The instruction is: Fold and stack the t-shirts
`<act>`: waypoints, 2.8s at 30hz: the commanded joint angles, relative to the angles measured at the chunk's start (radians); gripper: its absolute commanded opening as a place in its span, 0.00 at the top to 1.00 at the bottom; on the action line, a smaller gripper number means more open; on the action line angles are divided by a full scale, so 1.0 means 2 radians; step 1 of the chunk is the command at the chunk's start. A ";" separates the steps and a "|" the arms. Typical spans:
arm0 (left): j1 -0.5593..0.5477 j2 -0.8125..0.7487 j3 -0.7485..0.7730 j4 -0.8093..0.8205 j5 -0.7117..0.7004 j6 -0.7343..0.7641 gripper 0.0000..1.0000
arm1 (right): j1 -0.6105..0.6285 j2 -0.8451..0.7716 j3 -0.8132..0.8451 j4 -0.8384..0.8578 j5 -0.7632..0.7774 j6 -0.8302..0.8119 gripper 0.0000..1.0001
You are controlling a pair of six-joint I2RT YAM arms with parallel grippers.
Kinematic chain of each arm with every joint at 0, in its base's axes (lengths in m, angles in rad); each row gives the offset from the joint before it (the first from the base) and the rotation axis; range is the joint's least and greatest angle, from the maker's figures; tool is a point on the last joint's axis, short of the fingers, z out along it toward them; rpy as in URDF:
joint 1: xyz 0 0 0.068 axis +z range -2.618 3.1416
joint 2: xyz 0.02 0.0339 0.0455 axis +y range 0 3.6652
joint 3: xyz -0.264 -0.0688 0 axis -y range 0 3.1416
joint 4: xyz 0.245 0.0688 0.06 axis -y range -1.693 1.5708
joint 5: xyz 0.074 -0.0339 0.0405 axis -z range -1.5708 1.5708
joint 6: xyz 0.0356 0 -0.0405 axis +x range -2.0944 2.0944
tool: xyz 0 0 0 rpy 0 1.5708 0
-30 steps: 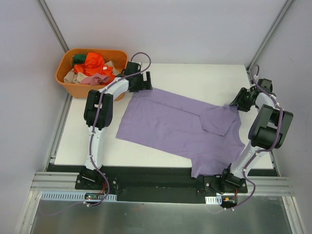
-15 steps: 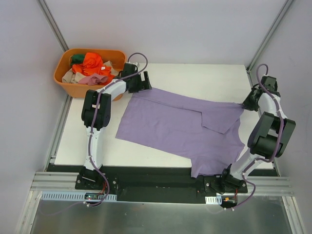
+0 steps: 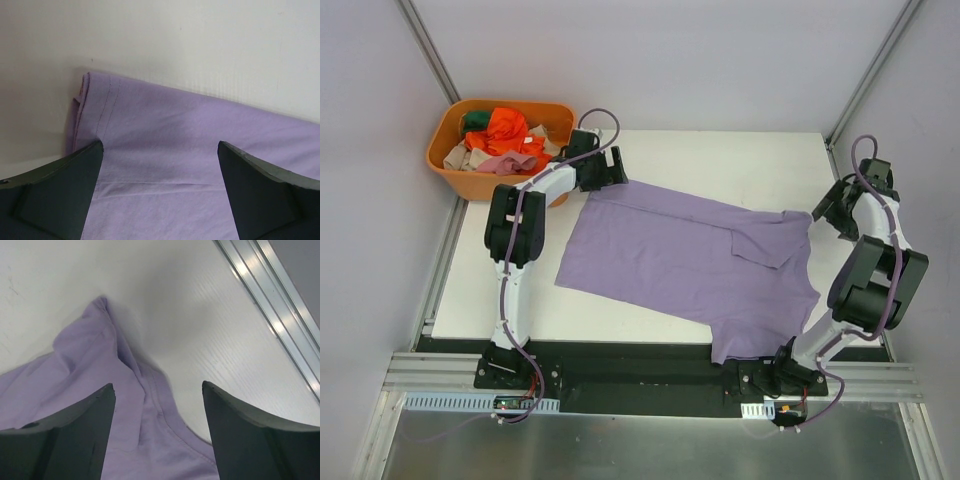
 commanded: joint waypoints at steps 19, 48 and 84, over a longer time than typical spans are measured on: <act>0.019 -0.011 -0.026 -0.058 -0.043 -0.008 0.01 | -0.004 0.061 -0.044 -0.012 -0.108 0.020 0.57; -0.015 -0.033 -0.016 -0.056 -0.006 0.009 0.01 | 0.124 0.135 0.203 -0.085 -0.027 -0.235 0.42; -0.016 -0.017 0.009 -0.089 -0.107 0.030 0.01 | 0.116 0.094 0.164 -0.080 0.058 -0.116 0.83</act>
